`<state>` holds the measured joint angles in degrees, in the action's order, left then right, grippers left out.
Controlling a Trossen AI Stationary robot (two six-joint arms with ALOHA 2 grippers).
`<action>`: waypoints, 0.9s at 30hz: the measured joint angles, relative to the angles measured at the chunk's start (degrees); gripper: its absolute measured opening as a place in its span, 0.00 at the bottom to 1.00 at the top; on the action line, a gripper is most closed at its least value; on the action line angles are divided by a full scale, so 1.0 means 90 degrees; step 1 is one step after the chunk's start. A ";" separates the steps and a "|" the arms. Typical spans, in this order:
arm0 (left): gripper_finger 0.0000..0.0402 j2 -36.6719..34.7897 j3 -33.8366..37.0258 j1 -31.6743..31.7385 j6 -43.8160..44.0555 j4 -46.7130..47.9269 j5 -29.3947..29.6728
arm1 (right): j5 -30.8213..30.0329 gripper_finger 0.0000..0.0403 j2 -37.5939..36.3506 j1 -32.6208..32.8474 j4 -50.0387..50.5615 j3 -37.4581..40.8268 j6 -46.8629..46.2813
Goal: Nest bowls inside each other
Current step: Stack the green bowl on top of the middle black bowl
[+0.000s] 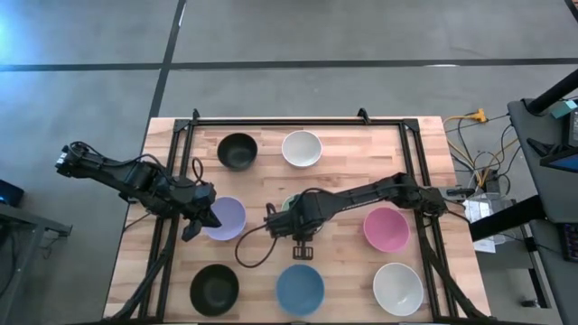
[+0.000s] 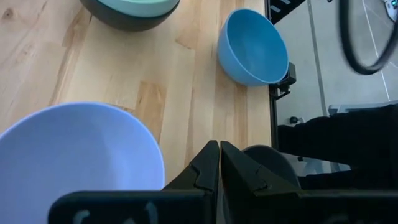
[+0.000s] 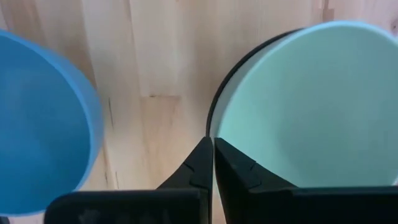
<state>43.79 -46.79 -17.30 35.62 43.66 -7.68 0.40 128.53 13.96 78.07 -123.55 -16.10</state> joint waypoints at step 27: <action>0.00 -0.0061 0.0050 0.0002 -0.0053 -0.0015 -0.0002 | 0.0024 0.02 0.0005 -0.0137 -0.0426 0.0115 0.0000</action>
<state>43.24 -46.35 -17.28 35.14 43.53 -7.70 0.62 128.57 12.72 74.24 -122.51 -16.10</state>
